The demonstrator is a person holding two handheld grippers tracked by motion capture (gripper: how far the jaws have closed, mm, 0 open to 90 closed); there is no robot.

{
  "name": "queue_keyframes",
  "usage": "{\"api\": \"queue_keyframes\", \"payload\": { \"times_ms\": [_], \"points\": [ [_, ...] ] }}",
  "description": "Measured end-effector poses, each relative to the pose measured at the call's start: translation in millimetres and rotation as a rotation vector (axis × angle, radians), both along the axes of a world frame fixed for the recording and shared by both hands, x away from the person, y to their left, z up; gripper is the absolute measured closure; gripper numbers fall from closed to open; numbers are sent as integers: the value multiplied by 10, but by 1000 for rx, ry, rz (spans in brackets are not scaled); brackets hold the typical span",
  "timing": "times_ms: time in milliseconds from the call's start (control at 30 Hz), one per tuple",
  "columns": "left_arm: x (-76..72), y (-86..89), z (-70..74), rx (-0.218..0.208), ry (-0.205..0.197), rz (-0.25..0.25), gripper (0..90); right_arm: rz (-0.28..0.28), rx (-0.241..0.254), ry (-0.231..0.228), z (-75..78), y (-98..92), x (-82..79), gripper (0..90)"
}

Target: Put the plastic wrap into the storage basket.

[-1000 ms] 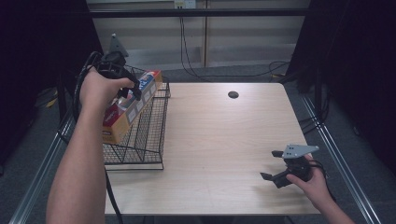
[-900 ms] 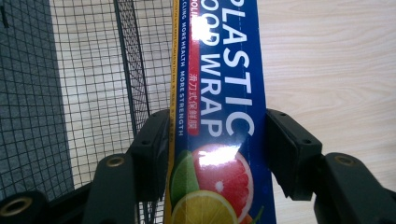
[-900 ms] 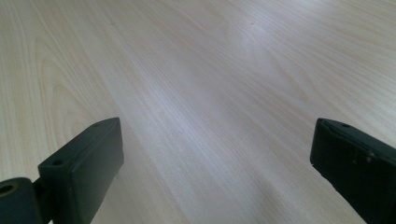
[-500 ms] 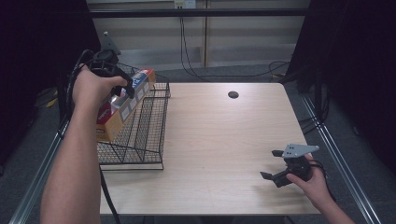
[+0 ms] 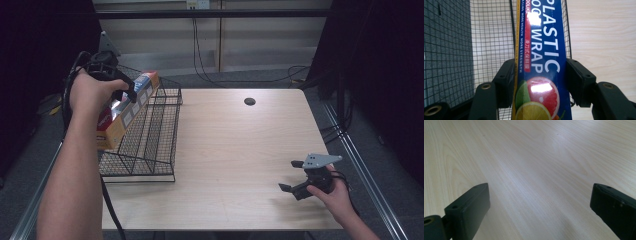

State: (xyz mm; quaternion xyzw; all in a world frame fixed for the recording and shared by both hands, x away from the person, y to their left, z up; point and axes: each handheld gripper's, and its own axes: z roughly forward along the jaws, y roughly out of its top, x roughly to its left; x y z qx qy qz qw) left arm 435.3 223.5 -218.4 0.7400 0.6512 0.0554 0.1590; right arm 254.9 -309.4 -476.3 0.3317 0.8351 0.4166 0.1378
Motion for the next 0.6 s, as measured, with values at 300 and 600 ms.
{"api": "queue_keyframes", "payload": {
  "times_ms": [300,600],
  "points": [
    [-10,110,6,-2,-1,27,450,-2,2,2,0,1,0,27],
    [-17,155,24,-10,-8,29,451,-6,2,-1,-1,3,1,27]
  ]
}}
